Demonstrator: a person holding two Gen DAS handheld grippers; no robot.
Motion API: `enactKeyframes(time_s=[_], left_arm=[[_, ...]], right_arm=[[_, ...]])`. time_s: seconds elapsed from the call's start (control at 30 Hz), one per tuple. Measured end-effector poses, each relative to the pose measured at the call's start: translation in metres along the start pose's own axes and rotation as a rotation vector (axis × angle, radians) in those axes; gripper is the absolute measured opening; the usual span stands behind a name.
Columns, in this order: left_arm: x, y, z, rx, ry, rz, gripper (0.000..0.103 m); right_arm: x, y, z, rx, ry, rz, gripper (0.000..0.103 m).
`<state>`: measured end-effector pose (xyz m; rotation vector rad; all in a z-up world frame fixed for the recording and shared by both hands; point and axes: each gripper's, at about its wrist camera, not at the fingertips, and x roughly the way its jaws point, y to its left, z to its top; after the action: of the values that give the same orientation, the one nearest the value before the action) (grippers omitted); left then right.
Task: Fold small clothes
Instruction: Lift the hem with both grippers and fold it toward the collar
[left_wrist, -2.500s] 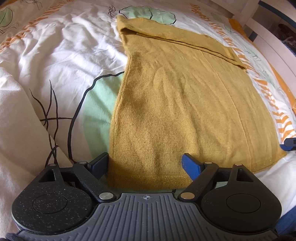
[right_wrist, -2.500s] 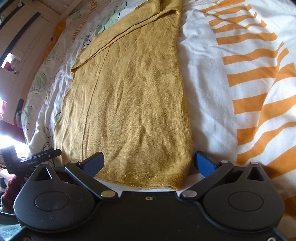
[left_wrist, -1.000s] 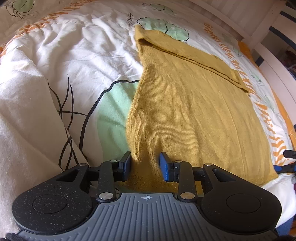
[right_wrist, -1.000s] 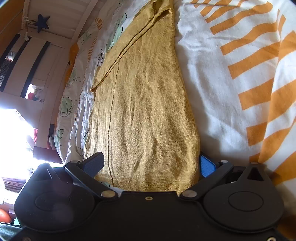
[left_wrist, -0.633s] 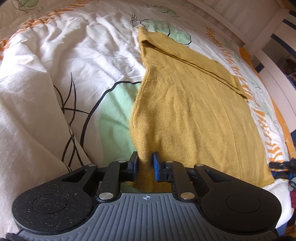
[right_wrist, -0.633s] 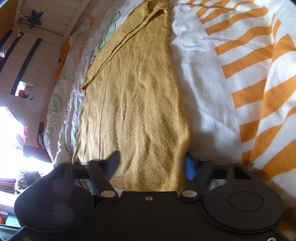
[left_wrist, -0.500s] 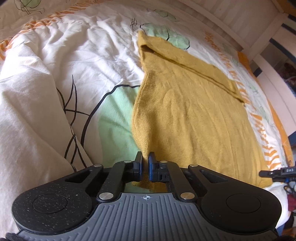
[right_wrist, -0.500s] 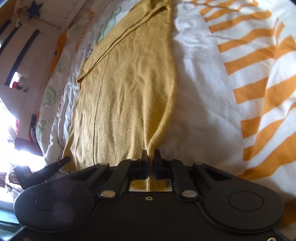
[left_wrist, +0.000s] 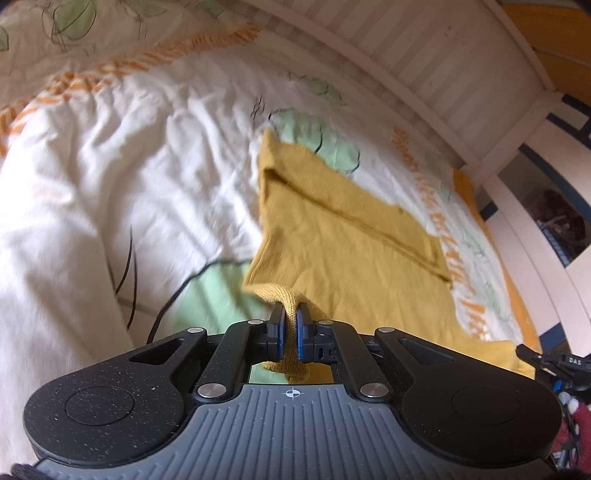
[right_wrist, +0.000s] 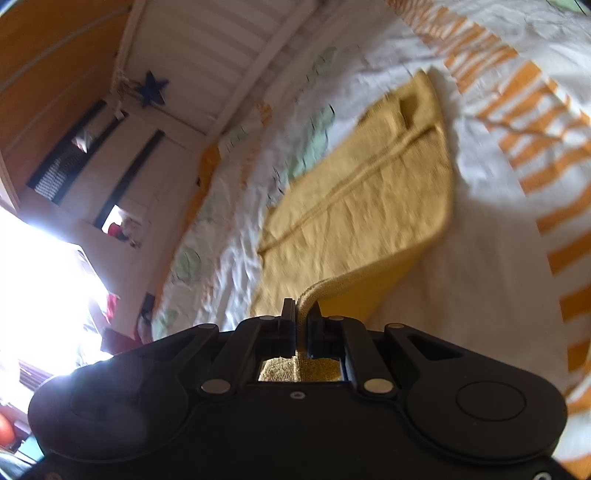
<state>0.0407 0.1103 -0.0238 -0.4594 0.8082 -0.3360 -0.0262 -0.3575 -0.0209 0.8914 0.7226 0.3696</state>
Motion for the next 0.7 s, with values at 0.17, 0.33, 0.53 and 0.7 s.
enactKeyframes(time_s=[0.17,0.33,0.53,0.7], left_arm=[[0.011,-0.008,0.034,-0.012,-0.06,-0.031,0.005],[0.031,-0.016,0.061,0.008,-0.092,-0.033,0.005],[0.05,-0.021,0.091,0.027,-0.13,-0.024,0.004],[0.071,-0.019,0.122,0.016,-0.171,-0.031,0.002]], right_arm=[[0.01,0.003,0.03,-0.005,-0.087,0.032,0.013],[0.027,0.001,0.049,-0.038,-0.088,-0.006,0.013],[0.039,-0.005,0.078,-0.018,-0.15,0.008,0.013],[0.06,-0.014,0.108,0.008,-0.19,0.013,0.013]])
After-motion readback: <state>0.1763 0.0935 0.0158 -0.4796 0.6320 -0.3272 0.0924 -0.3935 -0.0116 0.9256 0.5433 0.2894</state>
